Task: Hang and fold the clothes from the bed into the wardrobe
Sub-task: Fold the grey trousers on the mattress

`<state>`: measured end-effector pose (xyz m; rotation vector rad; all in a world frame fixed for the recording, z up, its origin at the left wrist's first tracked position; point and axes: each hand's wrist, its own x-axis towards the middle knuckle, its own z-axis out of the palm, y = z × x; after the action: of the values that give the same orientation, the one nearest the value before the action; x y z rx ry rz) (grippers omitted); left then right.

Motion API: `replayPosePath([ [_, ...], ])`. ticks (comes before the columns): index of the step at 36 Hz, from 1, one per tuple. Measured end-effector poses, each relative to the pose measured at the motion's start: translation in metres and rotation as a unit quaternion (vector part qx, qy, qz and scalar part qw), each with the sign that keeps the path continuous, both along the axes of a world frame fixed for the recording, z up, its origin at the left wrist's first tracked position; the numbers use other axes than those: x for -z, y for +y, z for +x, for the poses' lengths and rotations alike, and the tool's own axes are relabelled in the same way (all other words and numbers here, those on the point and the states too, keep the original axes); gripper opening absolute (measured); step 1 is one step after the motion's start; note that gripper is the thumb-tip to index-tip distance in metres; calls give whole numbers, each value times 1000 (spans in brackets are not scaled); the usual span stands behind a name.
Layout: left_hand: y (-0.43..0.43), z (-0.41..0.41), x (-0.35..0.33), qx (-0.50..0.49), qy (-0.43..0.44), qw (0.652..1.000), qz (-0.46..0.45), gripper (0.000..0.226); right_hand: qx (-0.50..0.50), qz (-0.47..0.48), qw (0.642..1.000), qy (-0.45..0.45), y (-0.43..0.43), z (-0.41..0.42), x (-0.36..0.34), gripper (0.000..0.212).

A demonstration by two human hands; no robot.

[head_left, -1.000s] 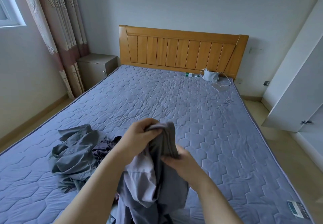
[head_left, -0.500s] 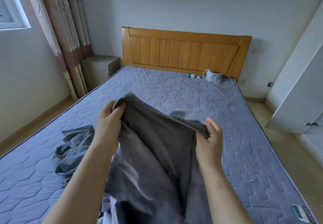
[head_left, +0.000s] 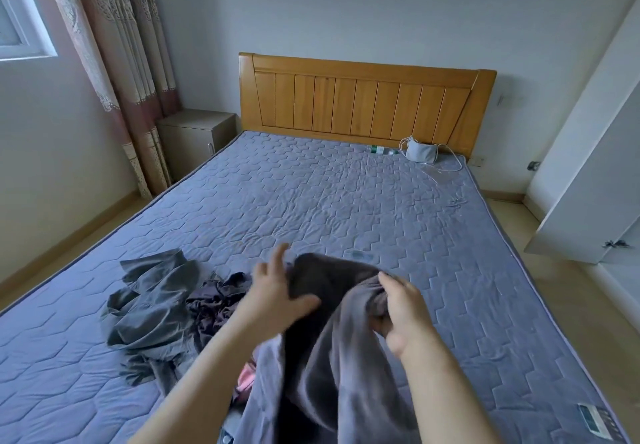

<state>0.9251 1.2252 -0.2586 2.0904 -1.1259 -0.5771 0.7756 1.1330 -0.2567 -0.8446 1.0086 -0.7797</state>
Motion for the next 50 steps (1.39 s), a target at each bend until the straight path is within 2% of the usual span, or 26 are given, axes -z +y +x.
replayPosePath([
  [3, 0, -19, 0, 165, 68, 983, 49, 108, 2, 33, 995, -93, 1, 5, -10, 24],
  [5, -5, -24, 2, 182, 74, 979, 47, 106, -14, 30, 991, -126, 4, 8, -15, 23],
  [6, -9, -25, 3, 164, 51, 985, 36, 97, -22, 28, 990, -136, 6, 9, -17, 24],
  [9, -15, -26, -1, 68, -44, 997, -14, 46, -43, 16, 989, -141, 8, 7, -20, 25],
  [12, -18, -19, -7, 18, -40, 997, -64, 24, -64, -4, 990, -126, 7, 1, -21, 20],
  [15, -19, -16, -18, -2, -5, 992, -128, 35, -56, -41, 993, -96, 9, -1, -19, 17],
  [19, -17, -14, -40, 50, 1, 987, -154, 43, -6, -135, 981, -141, 9, -4, -13, 10],
  [20, -16, -13, -44, 65, 2, 986, -152, 43, -25, -166, 976, -140, 10, -5, -13, 5],
  [23, -15, -11, -56, 92, 8, 986, -136, 43, -150, -243, 951, -118, 11, -6, -14, 32],
  [25, -13, -8, -61, 98, 16, 986, -132, 44, -218, -262, 935, -101, 14, -4, -17, 43],
  [27, -12, -5, -63, 90, 21, 986, -139, 44, -240, -274, 929, -60, 15, 0, -17, 40],
  [29, -10, -3, -62, 68, -7, 987, -145, 39, -240, -296, 925, 8, 17, 2, -17, 25],
  [30, -11, -2, -61, 48, -32, 988, -141, 35, -240, -293, 925, 35, 18, 3, -18, 18],
  [32, -11, -2, -56, 4, -86, 990, -114, 25, -237, -285, 926, 75, 17, 5, -18, 20],
  [34, -10, -1, -48, 2, -92, 992, -81, 17, -230, -287, 925, 98, 16, 6, -16, 20],
  [38, -4, -5, -35, 95, -8, 991, -91, 17, -171, -223, 956, 78, 15, 8, -12, 19],
  [41, -3, -16, -25, 163, -29, 980, -109, 6, -120, -166, 976, 69, 14, 11, -6, 20],
  [45, -6, -19, -14, 215, -159, 963, -20, 62, -71, -125, 987, 65, 12, 11, -4, 22],
  [47, -6, -17, -14, 215, -211, 953, -23, 62, -70, -125, 988, 64, 11, 8, -4, 23],
  [50, -7, -14, -15, 173, -214, 960, -56, 41, -36, -122, 991, 40, 8, 2, -6, 18],
])
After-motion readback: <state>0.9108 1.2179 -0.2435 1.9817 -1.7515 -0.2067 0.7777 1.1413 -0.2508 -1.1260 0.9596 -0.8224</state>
